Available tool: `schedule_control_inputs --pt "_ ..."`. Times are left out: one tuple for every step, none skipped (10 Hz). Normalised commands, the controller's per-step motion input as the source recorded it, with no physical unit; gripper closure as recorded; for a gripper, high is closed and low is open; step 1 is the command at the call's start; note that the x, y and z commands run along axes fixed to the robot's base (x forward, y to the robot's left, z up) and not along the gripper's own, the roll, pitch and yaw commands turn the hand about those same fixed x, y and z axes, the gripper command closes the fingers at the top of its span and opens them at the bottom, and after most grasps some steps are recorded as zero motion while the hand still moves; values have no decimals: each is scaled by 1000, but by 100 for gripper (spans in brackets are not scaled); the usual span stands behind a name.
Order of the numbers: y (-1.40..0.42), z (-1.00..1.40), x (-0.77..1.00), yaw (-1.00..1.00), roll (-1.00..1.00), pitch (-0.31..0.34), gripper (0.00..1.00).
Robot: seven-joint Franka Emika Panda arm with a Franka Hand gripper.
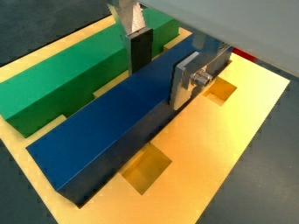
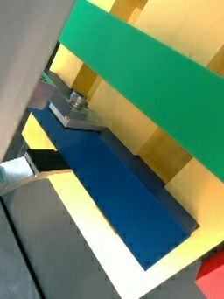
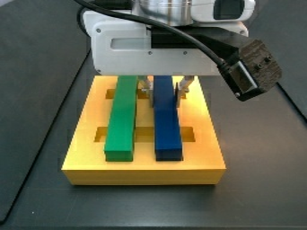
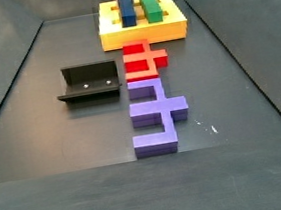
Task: Pick up the blue object. Move up. Move to above the board. Insert the blue object.
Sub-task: Insert the blue object.
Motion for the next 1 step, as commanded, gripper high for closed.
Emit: schedule_control_inputs --pt "0 0 0 0 0 0 100"
